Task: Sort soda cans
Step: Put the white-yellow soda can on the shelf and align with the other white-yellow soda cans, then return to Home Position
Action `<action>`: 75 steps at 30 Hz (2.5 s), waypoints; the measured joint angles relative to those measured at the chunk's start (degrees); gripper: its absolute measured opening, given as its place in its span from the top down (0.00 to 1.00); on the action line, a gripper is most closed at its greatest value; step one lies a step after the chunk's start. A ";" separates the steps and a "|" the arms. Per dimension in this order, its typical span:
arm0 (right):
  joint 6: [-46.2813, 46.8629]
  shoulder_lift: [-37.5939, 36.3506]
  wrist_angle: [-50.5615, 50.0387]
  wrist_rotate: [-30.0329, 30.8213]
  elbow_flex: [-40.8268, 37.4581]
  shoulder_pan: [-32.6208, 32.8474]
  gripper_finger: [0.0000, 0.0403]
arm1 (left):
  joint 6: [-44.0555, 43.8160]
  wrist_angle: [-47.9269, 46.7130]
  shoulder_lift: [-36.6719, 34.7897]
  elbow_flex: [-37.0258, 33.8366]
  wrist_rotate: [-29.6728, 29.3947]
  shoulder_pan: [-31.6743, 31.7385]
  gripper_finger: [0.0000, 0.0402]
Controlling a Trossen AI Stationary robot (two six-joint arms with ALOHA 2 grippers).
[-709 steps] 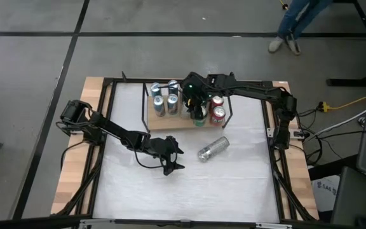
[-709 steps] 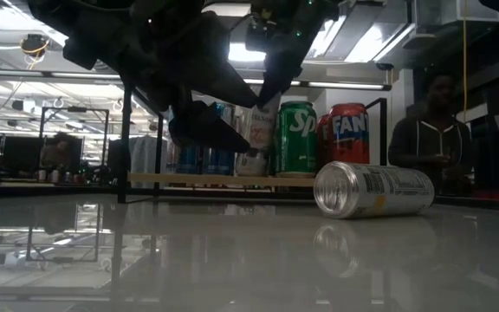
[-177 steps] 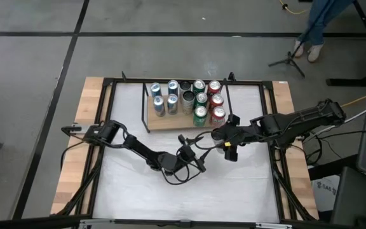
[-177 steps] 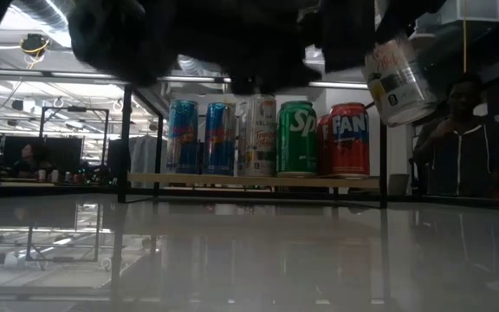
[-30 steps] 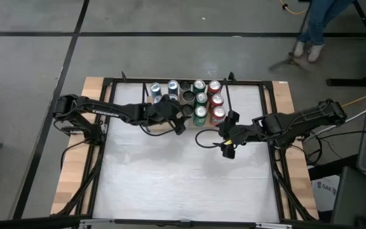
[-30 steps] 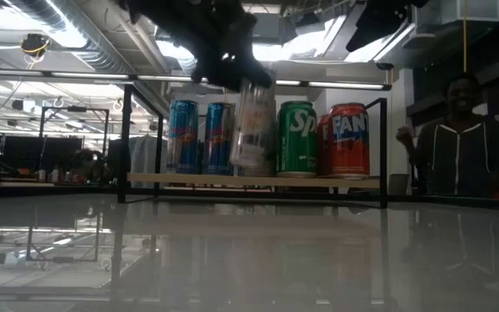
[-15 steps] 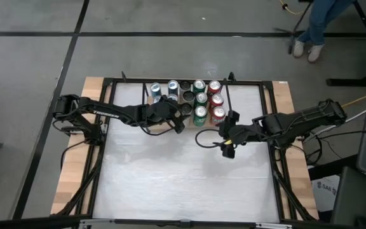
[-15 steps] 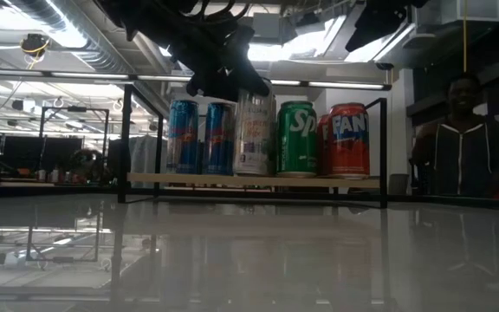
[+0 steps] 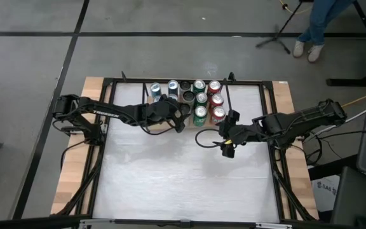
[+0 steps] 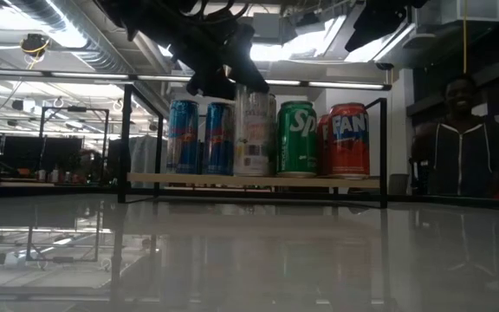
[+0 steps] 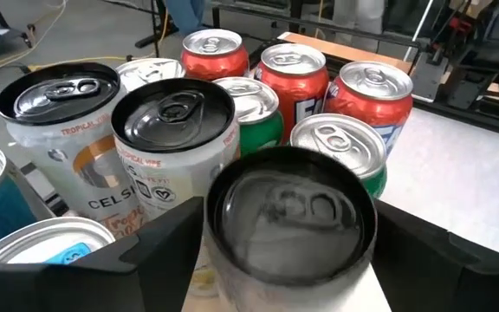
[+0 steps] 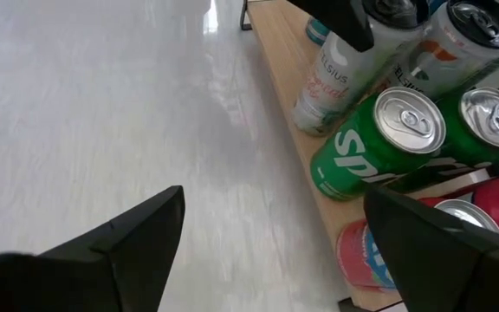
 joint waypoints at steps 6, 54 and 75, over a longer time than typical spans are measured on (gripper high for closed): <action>0.02 0.01 0.00 0.00 0.00 0.00 0.14 | -0.02 -0.15 0.00 0.00 0.05 0.48 0.24; -12.34 -9.57 -7.36 1.46 7.06 0.00 0.63 | 5.18 -21.05 -41.05 0.04 6.72 -3.76 0.51; -23.07 -43.59 14.52 3.00 -21.82 0.00 0.74 | 14.56 -26.82 -71.29 -20.24 6.57 -3.72 0.72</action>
